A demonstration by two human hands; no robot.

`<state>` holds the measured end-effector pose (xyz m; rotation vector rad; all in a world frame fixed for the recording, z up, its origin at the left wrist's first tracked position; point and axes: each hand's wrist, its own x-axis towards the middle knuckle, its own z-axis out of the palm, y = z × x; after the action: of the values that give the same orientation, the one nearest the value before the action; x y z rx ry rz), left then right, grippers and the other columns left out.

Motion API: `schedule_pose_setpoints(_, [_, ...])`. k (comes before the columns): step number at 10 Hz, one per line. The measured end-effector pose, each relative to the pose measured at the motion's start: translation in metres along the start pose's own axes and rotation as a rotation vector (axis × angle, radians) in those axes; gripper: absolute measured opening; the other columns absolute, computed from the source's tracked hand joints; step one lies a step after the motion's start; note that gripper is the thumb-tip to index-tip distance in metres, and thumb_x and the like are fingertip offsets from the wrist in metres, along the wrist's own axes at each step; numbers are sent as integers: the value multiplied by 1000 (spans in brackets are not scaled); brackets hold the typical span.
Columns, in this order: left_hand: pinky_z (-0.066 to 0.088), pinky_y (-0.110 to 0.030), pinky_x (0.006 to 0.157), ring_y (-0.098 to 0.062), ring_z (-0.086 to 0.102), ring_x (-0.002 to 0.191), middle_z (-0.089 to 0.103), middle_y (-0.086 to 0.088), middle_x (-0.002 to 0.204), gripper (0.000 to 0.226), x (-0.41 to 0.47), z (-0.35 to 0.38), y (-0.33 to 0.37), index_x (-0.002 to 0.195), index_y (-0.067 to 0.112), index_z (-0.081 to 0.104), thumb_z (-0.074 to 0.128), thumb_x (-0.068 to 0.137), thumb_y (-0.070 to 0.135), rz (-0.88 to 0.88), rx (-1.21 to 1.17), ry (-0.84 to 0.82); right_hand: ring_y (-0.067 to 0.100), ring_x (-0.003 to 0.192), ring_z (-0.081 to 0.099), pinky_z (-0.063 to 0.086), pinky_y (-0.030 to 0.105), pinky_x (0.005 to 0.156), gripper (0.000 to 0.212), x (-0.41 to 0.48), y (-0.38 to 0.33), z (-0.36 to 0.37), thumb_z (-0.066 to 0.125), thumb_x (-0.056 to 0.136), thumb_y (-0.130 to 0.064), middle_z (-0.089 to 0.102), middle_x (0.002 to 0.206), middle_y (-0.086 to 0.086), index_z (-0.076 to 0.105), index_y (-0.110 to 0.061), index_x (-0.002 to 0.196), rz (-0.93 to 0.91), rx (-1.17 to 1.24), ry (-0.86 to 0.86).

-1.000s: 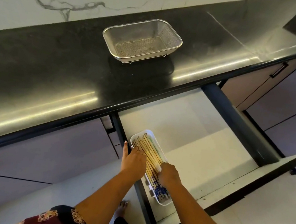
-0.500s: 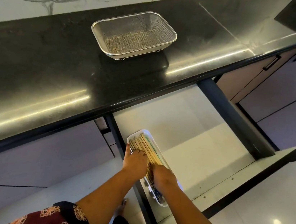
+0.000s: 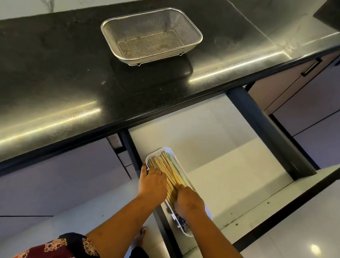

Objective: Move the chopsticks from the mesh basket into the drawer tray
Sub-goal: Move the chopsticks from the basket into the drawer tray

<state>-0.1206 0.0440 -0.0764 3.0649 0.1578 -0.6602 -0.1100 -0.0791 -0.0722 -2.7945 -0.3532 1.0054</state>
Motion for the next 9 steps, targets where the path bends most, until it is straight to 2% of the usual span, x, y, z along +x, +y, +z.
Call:
schedule_pose_setpoints(1, [12,-53,115,-24,39,129,50,-5,133,36,1,0,0,126,16,48,41,91,23,44,-40,11,28,105,61,50,38,87,34,-3,1,2,49,93,-21,60,119,11,45,-14,126,-11,-45,-12])
schedule_pose_setpoints(2, [9,-52,115,-22,41,128,52,-4,132,36,3,1,-1,125,18,47,42,90,21,62,-61,23,25,101,62,51,36,85,38,-7,3,2,52,92,-25,61,116,8,42,-17,128,12,-36,-6])
schedule_pose_setpoints(4, [9,-51,115,-22,41,129,52,-4,135,40,5,1,-1,129,19,42,42,89,19,74,-113,38,19,88,63,55,33,80,45,-7,1,4,42,95,-36,61,110,6,22,-23,133,119,132,29])
schedule_pose_setpoints(5, [11,-51,115,-23,36,132,46,-5,140,45,5,4,-2,135,16,38,39,90,22,43,-93,46,26,98,63,53,38,84,42,-6,-1,5,40,97,-29,60,115,10,22,-17,133,155,136,26])
schedule_pose_setpoints(6, [7,-54,115,-25,34,134,42,-6,143,50,7,4,-3,139,13,36,36,91,27,13,-45,-16,34,101,60,45,40,76,36,-3,-4,7,35,97,-12,59,116,16,33,-10,133,76,116,60])
schedule_pose_setpoints(7, [4,-55,115,-23,39,131,51,-4,135,43,11,2,-4,131,15,46,38,91,30,58,-1,-40,36,99,60,47,44,77,30,-4,-5,3,35,97,-11,59,113,17,38,-9,127,54,65,55])
schedule_pose_setpoints(8, [2,-55,115,-22,37,133,48,-1,141,46,13,2,-4,136,20,42,39,91,31,101,3,-71,36,99,60,47,43,78,28,0,-3,6,34,98,-14,59,112,17,40,-10,125,24,1,72])
schedule_pose_setpoints(9, [0,-55,115,-23,30,138,37,-1,150,53,12,6,-2,144,19,31,37,93,31,106,13,-90,19,80,62,46,26,66,34,-2,1,6,33,97,-41,64,90,3,55,-17,105,158,13,60])
